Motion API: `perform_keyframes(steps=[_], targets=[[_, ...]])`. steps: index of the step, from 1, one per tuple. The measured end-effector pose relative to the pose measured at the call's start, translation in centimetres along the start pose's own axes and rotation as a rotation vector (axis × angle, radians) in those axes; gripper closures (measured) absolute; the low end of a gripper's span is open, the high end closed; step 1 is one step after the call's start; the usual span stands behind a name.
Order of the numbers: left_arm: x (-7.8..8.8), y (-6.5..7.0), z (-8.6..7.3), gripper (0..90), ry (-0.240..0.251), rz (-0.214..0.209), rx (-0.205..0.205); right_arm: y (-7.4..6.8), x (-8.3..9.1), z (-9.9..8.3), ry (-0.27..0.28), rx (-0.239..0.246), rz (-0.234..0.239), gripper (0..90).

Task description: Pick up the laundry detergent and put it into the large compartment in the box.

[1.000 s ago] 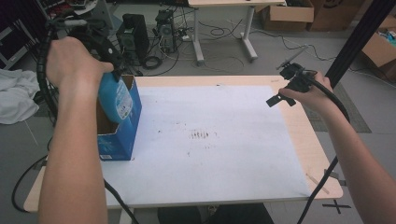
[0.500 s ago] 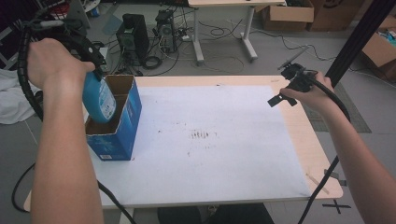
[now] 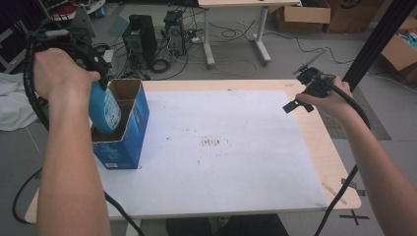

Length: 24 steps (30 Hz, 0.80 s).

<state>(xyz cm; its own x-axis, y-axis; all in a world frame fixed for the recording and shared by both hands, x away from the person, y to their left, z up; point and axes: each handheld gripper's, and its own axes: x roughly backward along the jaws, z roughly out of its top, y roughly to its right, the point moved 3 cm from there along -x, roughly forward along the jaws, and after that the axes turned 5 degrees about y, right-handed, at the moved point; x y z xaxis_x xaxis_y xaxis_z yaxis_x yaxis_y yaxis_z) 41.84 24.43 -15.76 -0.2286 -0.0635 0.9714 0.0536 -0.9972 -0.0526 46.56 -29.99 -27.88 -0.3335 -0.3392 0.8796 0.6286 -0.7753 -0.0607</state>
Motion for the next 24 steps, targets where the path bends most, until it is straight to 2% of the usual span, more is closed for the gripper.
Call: perform_keyframes(steps=[12, 24], targets=[[-2.8, -0.2, -0.3, 37.9, -0.035, -0.016, -0.008, 0.0, -0.1, -0.1, -0.005, -0.002, -0.002, 22.0], [-5.8, 0.2, -0.5, 37.9, -0.061, -0.025, -0.024, -0.1, -0.4, -0.2, -0.013, -0.001, -0.002, 22.0]])
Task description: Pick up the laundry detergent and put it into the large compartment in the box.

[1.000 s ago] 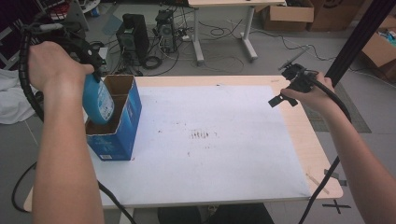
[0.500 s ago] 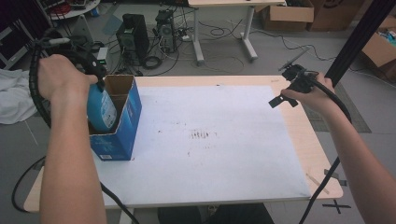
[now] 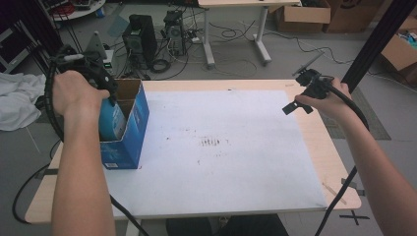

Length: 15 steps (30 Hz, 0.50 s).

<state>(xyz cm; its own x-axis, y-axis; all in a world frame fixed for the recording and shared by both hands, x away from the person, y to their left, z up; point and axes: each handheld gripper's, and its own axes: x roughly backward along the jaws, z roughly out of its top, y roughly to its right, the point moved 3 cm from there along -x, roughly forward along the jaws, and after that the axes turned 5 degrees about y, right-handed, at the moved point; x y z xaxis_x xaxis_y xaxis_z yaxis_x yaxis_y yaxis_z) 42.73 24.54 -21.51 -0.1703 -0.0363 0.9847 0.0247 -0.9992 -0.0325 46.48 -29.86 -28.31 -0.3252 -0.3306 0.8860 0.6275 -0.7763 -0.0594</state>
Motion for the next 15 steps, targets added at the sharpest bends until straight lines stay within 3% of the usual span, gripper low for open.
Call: perform_keyframes(steps=[15], targets=[[-3.6, 0.4, -0.2, 37.9, -0.045, 0.001, -0.004, 0.1, -0.2, -0.3, -0.007, -0.004, 0.001, 22.0]])
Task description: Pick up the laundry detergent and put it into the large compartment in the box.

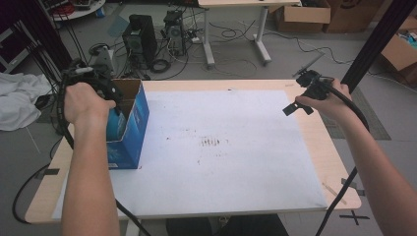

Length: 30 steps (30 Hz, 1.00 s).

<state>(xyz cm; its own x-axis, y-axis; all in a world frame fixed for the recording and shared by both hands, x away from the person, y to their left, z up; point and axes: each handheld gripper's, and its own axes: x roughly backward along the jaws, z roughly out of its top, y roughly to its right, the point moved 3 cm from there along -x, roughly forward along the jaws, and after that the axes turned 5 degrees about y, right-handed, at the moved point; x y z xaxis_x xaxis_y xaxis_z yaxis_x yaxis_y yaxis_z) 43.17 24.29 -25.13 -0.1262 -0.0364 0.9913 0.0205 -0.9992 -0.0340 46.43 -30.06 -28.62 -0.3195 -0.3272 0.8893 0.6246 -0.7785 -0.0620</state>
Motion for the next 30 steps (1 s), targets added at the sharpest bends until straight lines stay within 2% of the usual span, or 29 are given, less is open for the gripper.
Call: perform_keyframes(steps=[7, 12, 20, 30], targets=[[-2.0, 0.1, -0.1, 37.9, -0.019, -0.013, 0.008, 0.1, 0.0, -0.1, -0.004, -0.003, -0.002, 22.0], [-3.1, 0.0, -0.2, 37.9, -0.034, -0.007, 0.010, 0.1, 0.1, -0.1, -0.002, 0.001, -0.004, 22.0], [-4.2, -0.2, -0.4, 37.8, -0.048, -0.007, 0.011, 0.1, -0.2, -0.1, -0.006, 0.000, 0.001, 22.0], [-5.0, -0.3, -0.5, 37.9, -0.051, 0.013, -0.001, 0.1, -0.4, -0.2, -0.009, -0.005, 0.001, 22.0]])
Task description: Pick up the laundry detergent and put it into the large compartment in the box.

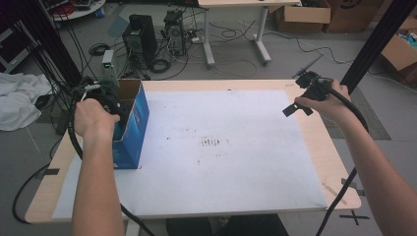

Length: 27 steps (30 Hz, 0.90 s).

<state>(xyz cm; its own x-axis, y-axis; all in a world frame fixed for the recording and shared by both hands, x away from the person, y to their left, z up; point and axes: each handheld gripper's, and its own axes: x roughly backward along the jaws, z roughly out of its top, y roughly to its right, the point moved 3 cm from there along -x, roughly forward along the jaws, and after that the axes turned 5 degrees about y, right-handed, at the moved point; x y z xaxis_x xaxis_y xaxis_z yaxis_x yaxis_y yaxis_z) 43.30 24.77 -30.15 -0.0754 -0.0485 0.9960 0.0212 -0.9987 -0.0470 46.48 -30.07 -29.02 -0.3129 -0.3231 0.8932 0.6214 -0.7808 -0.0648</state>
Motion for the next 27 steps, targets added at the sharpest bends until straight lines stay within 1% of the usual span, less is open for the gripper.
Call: perform_keyframes(steps=[1, 2, 6, 11, 13, 18, 27], targets=[[-0.11, -0.01, 0.00, 37.8, -0.001, 0.002, -0.004, 0.02, -0.03, -0.01, 0.002, 0.002, 0.000, 22.0], [-0.20, 0.12, -0.03, 37.9, -0.001, -0.001, 0.005, 0.00, -0.05, -0.03, 0.001, 0.002, 0.001, 21.9], [-0.39, 0.18, 0.01, 37.8, 0.001, 0.004, -0.003, -0.07, -0.11, -0.04, -0.001, 0.003, 0.001, 22.0], [-0.45, 0.28, 0.05, 37.8, 0.003, 0.006, 0.003, -0.07, -0.06, -0.06, 0.001, 0.002, 0.001, 22.0], [-0.50, 0.25, 0.06, 37.8, 0.004, 0.008, -0.006, -0.07, -0.04, -0.10, 0.000, 0.001, 0.002, 22.0], [-0.56, 0.26, 0.03, 37.7, 0.008, 0.003, 0.005, 0.05, -0.02, -0.24, 0.001, -0.003, 0.000, 22.0], [-0.59, 0.32, 0.01, 37.5, 0.019, 0.008, 0.003, -0.05, 0.02, -0.28, -0.001, -0.001, 0.001, 22.0]])
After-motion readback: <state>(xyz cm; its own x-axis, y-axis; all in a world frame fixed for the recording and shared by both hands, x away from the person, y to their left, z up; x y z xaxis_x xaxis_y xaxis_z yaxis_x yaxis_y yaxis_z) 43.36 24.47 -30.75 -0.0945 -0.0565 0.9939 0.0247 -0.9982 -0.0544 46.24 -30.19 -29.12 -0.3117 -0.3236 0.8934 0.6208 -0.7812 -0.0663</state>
